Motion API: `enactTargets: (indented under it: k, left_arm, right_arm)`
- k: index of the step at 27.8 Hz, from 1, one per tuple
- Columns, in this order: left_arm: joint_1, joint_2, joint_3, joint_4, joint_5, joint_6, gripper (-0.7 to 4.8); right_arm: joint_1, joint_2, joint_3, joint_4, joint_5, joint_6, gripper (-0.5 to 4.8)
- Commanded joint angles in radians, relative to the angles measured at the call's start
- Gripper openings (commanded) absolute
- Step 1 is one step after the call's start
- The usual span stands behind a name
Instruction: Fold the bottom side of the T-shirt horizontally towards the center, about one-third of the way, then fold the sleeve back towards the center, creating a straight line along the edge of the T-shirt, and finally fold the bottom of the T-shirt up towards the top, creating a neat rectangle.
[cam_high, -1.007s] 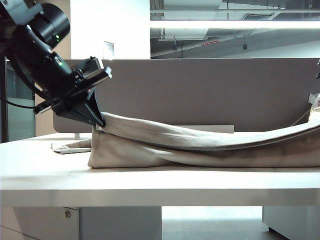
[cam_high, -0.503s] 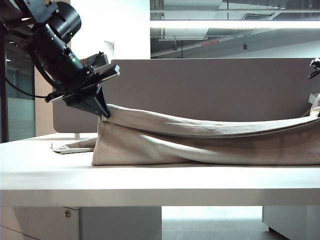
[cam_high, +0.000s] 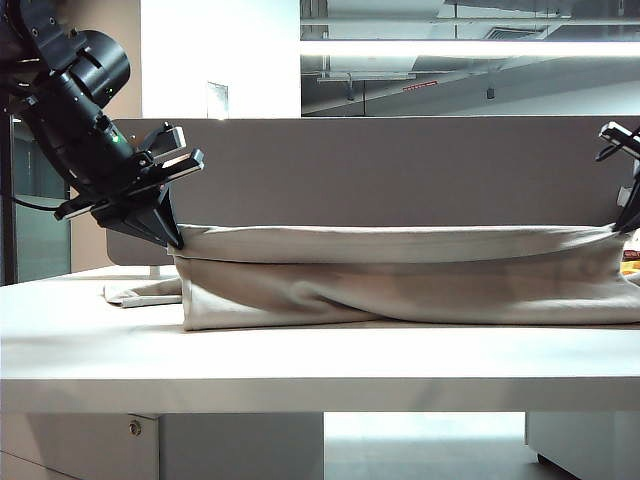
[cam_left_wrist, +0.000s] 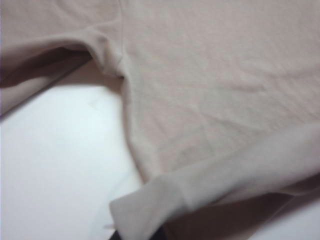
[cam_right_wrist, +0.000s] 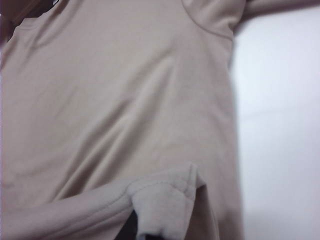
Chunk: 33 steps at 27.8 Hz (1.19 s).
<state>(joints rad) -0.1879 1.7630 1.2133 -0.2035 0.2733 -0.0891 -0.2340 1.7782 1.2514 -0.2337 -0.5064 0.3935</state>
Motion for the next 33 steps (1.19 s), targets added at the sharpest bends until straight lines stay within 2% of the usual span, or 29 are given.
enactTargets:
  k: [1,6,30,32,33]
  left_arm:
    - [0.002,0.025,0.039,-0.010,0.047,0.011,-0.06]
    - [-0.008,0.074,0.086,-0.032,0.087,0.010,-0.06]
    - [-0.027,0.201,0.239,-0.019,0.082,0.003,-0.06]
    - [-0.027,0.203,0.239,-0.020,0.083,0.003,-0.04]
    - [-0.027,0.203,0.239,-0.023,0.083,0.003,0.08]
  right_arm:
    - [0.010,0.013,0.018,0.031,0.017,0.002,-0.07]
    - [0.020,0.019,0.018,0.035,0.041,-0.001,-0.07]
    - [0.023,0.076,0.024,0.188,0.037,0.002,-0.03]
    - [0.023,0.076,0.024,0.197,0.036,0.003,0.46]
    - [0.023,0.077,0.024,0.201,0.035,0.003,1.06]
